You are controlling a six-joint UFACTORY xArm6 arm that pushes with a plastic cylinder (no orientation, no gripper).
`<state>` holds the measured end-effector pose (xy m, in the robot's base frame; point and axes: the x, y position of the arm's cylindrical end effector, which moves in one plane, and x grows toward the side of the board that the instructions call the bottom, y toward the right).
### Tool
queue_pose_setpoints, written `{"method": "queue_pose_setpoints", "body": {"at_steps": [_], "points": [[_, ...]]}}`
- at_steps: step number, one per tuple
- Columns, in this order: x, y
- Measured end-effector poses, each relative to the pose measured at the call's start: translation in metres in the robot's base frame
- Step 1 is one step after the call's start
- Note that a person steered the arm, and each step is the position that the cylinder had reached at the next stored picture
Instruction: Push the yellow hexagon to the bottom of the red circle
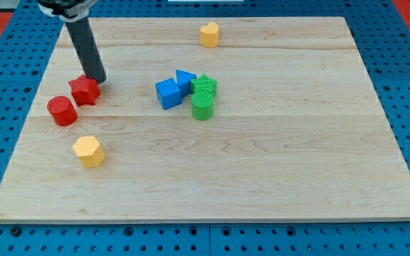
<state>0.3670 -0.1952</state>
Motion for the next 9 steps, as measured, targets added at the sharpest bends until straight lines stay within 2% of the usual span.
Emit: {"method": "queue_pose_setpoints", "body": {"at_steps": [1, 2, 3, 5, 6, 9], "points": [[0.017, -0.015], [0.035, 0.0], [0.084, 0.049], [0.165, 0.073], [0.18, 0.069], [0.137, 0.004]]}}
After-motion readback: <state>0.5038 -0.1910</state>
